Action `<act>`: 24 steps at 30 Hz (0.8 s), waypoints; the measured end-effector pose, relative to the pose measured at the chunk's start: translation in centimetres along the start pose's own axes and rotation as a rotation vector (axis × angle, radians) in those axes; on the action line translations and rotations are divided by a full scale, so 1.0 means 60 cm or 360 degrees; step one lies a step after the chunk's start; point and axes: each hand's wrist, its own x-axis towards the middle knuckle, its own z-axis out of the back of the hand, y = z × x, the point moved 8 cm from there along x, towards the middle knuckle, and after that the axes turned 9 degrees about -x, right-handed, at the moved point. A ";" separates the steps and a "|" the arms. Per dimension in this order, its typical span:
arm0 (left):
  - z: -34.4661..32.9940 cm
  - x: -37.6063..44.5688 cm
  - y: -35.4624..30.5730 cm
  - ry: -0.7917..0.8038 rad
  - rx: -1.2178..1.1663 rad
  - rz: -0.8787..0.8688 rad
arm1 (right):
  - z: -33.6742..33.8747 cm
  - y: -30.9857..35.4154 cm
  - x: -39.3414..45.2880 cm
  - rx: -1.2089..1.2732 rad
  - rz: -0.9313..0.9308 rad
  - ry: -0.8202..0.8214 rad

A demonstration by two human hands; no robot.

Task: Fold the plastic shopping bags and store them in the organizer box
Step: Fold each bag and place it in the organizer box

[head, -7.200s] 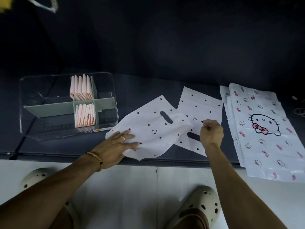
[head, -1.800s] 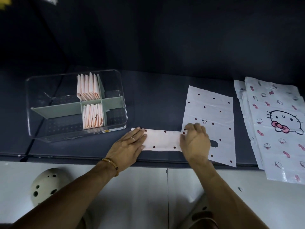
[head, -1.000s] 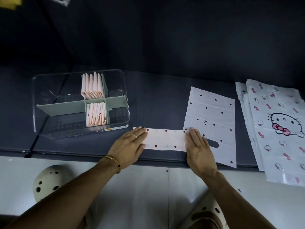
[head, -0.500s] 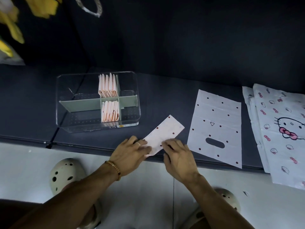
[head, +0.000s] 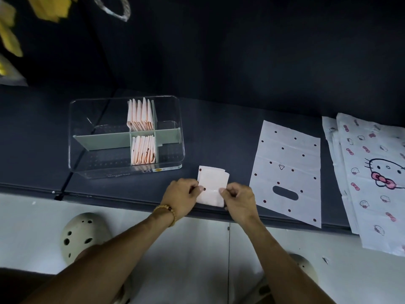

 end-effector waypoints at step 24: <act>-0.065 0.015 -0.046 0.0183 0.1124 -0.0720 | 0.047 0.077 0.008 -0.0922 0.0500 -0.0687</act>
